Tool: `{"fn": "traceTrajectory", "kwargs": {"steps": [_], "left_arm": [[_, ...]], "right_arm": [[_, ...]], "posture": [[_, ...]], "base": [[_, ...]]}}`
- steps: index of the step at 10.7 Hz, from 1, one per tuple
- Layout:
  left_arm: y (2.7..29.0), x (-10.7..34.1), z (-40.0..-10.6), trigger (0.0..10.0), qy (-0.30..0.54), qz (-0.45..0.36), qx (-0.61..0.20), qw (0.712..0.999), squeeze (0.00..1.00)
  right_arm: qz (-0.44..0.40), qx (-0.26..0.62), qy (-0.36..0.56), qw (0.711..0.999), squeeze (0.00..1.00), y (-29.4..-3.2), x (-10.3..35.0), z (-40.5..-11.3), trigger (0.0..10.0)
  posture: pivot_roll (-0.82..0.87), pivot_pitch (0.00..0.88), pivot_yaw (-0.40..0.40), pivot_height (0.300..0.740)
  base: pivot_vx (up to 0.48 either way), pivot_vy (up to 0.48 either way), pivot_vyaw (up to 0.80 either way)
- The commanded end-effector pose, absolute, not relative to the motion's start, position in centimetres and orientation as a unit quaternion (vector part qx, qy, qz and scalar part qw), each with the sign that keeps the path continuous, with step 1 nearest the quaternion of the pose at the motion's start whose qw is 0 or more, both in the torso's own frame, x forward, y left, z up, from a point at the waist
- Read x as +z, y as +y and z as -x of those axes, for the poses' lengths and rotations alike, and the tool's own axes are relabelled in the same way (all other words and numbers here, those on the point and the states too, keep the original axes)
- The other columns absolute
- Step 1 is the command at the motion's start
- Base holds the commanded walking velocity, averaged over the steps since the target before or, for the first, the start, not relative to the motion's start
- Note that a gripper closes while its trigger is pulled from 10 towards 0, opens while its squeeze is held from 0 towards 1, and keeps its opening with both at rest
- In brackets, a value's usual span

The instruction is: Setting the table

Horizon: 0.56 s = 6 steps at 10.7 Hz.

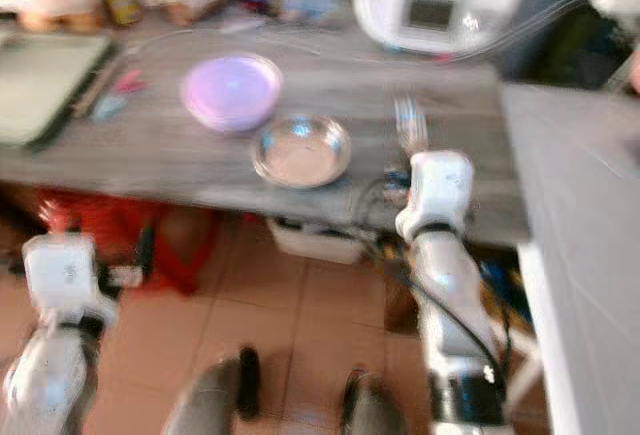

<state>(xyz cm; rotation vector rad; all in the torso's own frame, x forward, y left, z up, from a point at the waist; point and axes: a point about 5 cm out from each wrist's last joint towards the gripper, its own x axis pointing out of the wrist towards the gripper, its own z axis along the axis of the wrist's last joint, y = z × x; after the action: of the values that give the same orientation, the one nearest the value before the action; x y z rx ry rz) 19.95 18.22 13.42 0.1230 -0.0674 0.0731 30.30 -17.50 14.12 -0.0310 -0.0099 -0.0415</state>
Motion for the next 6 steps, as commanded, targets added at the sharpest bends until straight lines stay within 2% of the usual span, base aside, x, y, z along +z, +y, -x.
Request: {"fn": "traceTrajectory", "kwargs": {"steps": [1, 3, 6], "left_arm": [[18.5, 12.7, -19.5, 10.0, -0.009, -0.065, 0.034, 0.997, 0.00], [18.4, 12.6, -19.2, 10.0, -0.005, -0.063, 0.030, 0.998, 0.00], [18.3, 12.7, -18.8, 10.0, 0.003, -0.060, 0.027, 0.998, 0.00]], "right_arm": [[0.001, -0.012, -0.001, 1.000, 0.00, -16.8, 14.2, -30.9, 10.0], [-0.050, -0.020, 0.019, 0.998, 0.00, -16.7, 14.4, -32.5, 10.0], [-0.063, -0.004, 0.009, 0.998, 0.00, -16.2, 15.4, -33.8, 10.0]], "posture": [[0.09, 0.254, 0.011, 0.740], [0.10, 0.264, 0.013, 0.740], [0.12, 0.280, 0.024, 0.740]], "base": [[0.000, 0.000, 0.00], [0.000, 0.000, 0.00], [0.000, 0.000, 0.00]]}}
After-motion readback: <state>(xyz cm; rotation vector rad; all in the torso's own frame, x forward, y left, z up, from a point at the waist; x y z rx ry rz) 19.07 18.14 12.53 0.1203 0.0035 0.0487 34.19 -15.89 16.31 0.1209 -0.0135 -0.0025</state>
